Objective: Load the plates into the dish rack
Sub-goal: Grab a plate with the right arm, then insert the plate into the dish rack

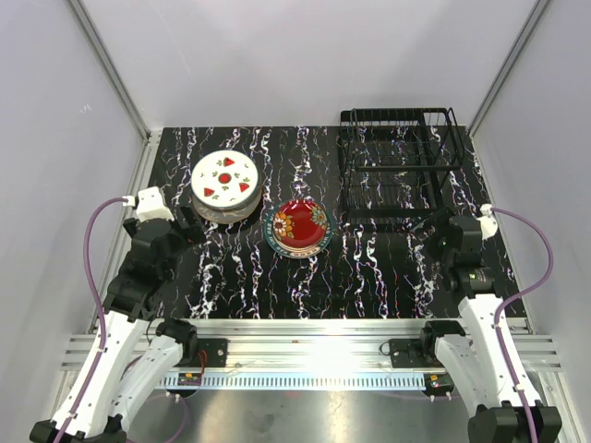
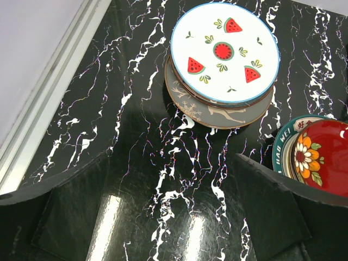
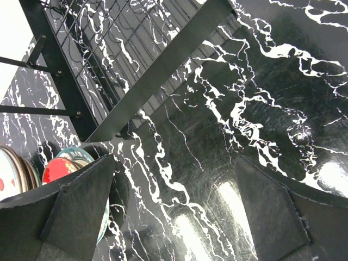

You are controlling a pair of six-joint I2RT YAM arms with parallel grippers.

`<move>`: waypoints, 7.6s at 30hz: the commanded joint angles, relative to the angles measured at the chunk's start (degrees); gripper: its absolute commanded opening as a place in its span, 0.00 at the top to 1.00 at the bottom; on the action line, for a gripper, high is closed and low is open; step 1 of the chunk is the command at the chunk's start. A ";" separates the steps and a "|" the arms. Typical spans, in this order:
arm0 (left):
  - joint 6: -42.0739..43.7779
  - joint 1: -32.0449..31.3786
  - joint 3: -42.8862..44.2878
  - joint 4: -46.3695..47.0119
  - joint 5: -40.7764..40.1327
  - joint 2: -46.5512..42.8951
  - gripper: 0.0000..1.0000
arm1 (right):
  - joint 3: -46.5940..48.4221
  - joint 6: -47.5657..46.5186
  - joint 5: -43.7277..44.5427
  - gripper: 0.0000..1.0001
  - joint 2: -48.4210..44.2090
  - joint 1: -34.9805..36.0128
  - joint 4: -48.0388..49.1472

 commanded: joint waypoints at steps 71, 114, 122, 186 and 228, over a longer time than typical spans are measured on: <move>-0.26 -0.74 0.57 2.80 7.01 -1.55 0.01 | 20.80 -1.85 6.55 0.58 58.89 37.66 33.20; -0.26 -1.00 0.48 2.36 4.82 -1.11 0.01 | 18.52 -3.87 9.09 1.00 48.52 37.66 27.05; -0.26 -1.62 0.40 2.45 4.73 -0.58 0.01 | 16.84 2.02 8.04 1.00 42.55 37.48 28.28; -0.17 -2.15 0.31 2.36 2.97 0.30 0.01 | 68.69 -62.93 25.80 1.00 40.69 15.43 9.12; 0.09 -6.01 0.48 1.84 0.42 2.49 0.01 | 52.53 -95.36 15.95 1.00 45.00 6.54 34.17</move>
